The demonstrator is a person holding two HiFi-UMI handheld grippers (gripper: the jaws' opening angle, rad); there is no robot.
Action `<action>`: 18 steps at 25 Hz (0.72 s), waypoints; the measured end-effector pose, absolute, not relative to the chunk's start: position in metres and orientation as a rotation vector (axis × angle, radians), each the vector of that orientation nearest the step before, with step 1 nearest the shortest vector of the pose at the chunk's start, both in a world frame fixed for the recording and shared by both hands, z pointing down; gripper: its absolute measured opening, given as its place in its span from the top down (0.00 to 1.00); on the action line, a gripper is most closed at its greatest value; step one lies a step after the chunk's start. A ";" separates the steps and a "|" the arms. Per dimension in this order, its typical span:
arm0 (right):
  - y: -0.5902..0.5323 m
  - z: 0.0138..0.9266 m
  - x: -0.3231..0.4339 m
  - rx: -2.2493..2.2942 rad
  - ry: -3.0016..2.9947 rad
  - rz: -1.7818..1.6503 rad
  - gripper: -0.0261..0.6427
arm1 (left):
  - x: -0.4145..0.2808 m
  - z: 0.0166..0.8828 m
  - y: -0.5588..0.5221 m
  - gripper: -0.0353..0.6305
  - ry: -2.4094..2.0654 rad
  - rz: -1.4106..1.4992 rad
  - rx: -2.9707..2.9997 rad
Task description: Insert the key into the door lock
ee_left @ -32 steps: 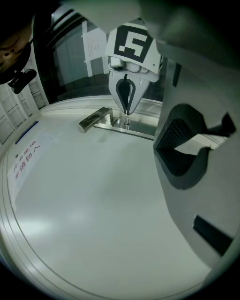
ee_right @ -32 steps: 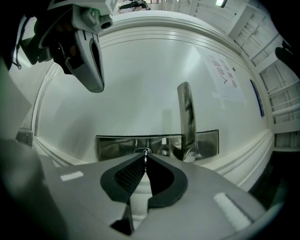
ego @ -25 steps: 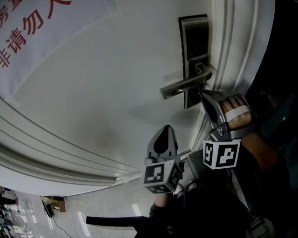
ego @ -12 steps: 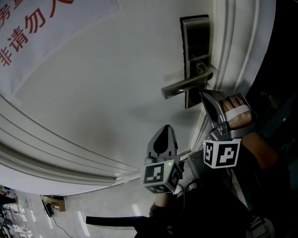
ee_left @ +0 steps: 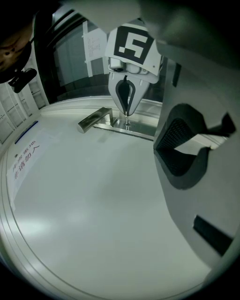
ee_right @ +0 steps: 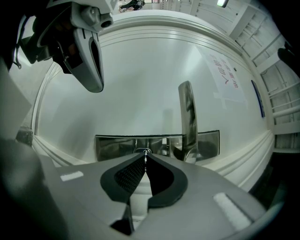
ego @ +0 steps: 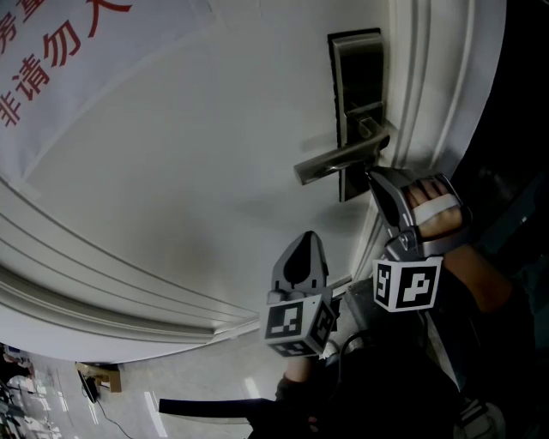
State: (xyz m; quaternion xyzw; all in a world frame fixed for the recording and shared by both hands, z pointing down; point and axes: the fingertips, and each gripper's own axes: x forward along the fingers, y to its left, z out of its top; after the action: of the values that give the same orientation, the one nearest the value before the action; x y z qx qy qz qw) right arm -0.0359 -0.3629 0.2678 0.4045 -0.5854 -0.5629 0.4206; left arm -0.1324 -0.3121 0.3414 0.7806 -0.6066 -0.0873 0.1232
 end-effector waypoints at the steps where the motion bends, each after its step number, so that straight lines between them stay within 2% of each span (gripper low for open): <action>1: -0.363 0.268 -0.036 1.013 -1.466 -1.411 0.94 | -0.132 0.342 -0.312 0.95 -1.770 -0.256 2.276; 18: -0.363 0.268 -0.037 1.008 -1.460 -1.414 0.94 | -0.133 0.341 -0.311 0.95 -1.773 -0.261 2.267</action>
State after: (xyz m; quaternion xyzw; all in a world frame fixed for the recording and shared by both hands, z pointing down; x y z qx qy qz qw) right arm -0.0368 -0.3634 0.2677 0.4025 -0.5834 -0.5647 0.4227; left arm -0.1334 -0.3108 0.3413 0.7782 -0.6087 -0.0897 0.1258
